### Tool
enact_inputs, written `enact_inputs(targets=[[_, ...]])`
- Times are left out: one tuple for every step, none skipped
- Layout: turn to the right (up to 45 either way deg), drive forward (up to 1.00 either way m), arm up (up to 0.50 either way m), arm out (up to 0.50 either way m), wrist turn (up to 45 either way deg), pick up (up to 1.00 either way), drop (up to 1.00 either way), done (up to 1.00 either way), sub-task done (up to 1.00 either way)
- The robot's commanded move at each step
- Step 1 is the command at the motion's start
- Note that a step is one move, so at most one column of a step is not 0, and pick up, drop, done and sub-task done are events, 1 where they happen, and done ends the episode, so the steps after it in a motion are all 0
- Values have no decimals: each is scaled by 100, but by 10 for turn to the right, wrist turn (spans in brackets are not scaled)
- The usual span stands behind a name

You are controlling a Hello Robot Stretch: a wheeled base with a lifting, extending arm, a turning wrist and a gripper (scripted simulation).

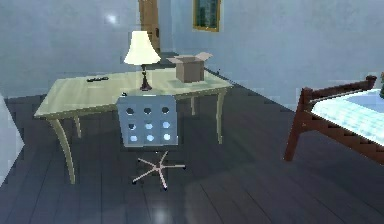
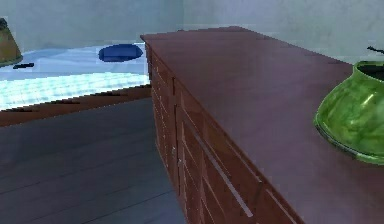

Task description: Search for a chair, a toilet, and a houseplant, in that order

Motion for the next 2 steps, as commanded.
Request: enact_inputs(targets=[[-210,0,0,0,0,0,0,0,0],[0,5,0,0,0,0,0,0,0]])
